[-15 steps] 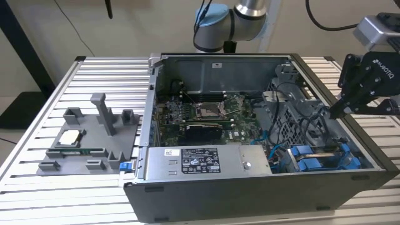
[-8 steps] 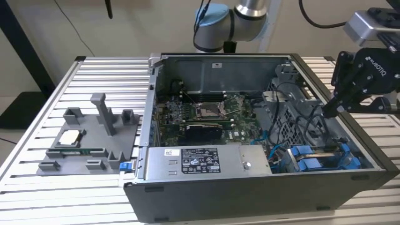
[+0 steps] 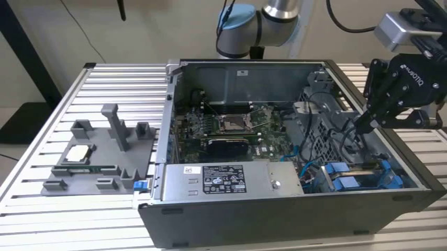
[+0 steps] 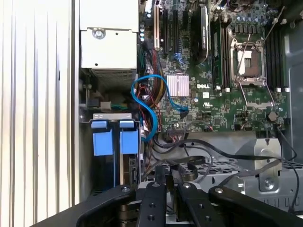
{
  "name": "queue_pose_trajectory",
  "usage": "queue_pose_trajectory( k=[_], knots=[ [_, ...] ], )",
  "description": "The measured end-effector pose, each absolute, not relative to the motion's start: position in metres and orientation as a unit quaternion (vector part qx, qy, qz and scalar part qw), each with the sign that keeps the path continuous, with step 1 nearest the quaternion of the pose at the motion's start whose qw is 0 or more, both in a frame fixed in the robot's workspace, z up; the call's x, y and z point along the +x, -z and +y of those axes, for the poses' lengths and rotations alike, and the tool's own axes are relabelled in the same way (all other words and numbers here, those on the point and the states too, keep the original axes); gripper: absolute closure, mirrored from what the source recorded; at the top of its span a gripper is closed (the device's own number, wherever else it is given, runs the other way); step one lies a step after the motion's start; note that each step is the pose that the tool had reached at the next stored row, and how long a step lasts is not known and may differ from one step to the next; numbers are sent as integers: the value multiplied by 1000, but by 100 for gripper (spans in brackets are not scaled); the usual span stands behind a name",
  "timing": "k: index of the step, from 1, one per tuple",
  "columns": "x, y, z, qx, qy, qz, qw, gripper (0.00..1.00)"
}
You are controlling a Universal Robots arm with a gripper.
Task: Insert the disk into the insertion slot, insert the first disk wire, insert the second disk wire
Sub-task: 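Insert the second disk wire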
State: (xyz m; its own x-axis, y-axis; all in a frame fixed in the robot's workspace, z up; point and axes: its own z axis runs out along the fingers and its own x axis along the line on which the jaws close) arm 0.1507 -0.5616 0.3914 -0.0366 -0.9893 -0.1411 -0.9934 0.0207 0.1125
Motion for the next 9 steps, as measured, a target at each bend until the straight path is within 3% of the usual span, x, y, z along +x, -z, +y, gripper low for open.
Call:
queue_pose_trajectory(
  k=[9],
  knots=[
    [151, -391, -562, -694, -90, 714, 12, 84]
  ],
)
